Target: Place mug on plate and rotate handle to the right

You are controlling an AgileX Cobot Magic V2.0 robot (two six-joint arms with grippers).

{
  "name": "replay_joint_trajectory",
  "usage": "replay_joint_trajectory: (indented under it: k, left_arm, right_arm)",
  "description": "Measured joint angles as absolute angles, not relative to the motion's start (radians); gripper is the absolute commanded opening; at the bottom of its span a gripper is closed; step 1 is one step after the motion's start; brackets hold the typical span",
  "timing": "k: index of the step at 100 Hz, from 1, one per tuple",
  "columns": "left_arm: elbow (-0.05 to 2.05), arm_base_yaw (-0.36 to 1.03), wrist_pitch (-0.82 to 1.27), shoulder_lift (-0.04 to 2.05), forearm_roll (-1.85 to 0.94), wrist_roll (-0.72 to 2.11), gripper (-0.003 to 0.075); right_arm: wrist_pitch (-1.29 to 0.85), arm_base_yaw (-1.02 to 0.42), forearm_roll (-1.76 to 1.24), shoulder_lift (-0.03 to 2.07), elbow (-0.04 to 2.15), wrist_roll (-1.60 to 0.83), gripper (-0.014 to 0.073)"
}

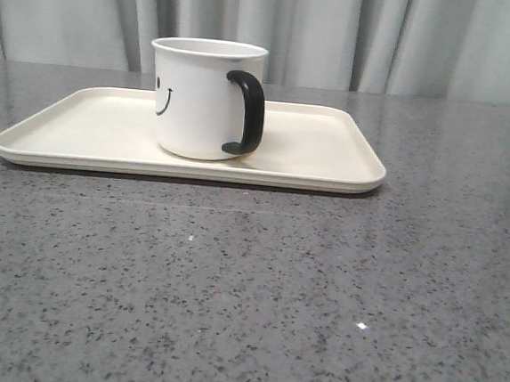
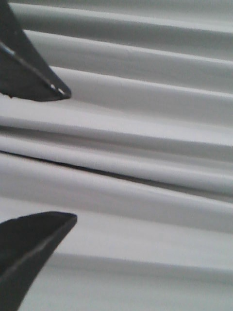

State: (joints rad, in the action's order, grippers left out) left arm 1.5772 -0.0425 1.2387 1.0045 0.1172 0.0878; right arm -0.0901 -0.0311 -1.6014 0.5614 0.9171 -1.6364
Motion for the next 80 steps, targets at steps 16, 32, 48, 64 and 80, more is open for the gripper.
replay_joint_trajectory:
  k: [16,32,48,64,80]
  left_arm:
    - [1.575,-0.042,1.236,1.004,0.117,0.088,-0.002]
    - [1.573,-0.042,1.236,1.004,0.117,0.088,-0.002]
    - [1.573,-0.042,1.236,1.004,0.117,0.088,-0.002]
    - [1.573,-0.042,1.235,1.004,0.119,0.088,-0.002]
    - [1.573,-0.042,1.234,1.004,0.119,0.088,-0.002]
  right_arm:
    - [-0.197,-0.031,-1.597,0.711,1.053,-1.636,0.0491]
    - [-0.316,-0.031,-1.586,0.868,1.205,-1.636,0.0487]
    - [-0.431,-0.031,-1.536,1.019,1.335,-1.63,0.0487]
    - [-0.558,-0.031,-1.45,1.171,1.452,-1.559,0.0487]
    - [-0.711,-0.031,-1.31,1.315,1.558,-1.401,0.0487]
